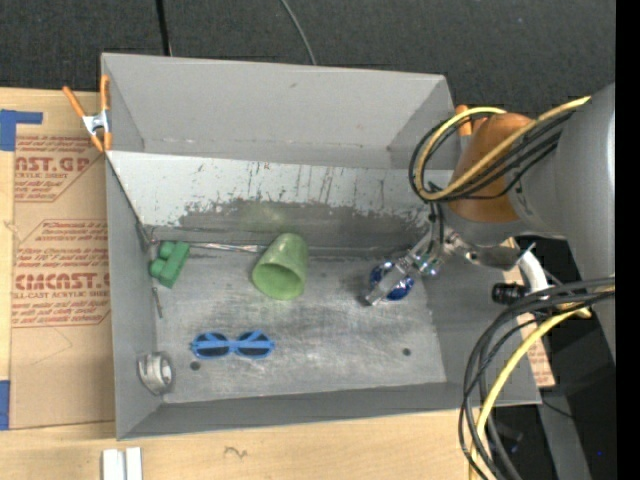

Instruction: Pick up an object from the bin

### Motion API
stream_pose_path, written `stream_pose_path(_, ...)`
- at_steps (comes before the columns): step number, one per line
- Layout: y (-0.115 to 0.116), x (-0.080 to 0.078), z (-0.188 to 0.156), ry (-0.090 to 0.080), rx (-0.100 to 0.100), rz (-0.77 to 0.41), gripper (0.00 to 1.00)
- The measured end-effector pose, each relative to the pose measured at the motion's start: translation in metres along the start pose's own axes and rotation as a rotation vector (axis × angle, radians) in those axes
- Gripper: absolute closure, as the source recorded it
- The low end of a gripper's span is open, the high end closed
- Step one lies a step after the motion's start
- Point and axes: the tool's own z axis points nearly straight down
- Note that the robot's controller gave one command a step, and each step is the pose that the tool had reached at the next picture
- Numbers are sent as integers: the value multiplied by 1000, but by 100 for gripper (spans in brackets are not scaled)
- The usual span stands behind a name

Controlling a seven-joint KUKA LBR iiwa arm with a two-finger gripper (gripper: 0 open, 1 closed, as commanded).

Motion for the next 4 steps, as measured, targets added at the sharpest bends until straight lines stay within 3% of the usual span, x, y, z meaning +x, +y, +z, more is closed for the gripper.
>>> stream_pose_path(1,0,-2,-2,-5,-2,1,100)
stream_pose_path(2,1,-2,-17,0,0,-1,100)
stream_pose_path(3,3,-3,-103,-4,-4,-3,100)
stream_pose_path(4,5,-4,-129,-1,-1,-4,100)
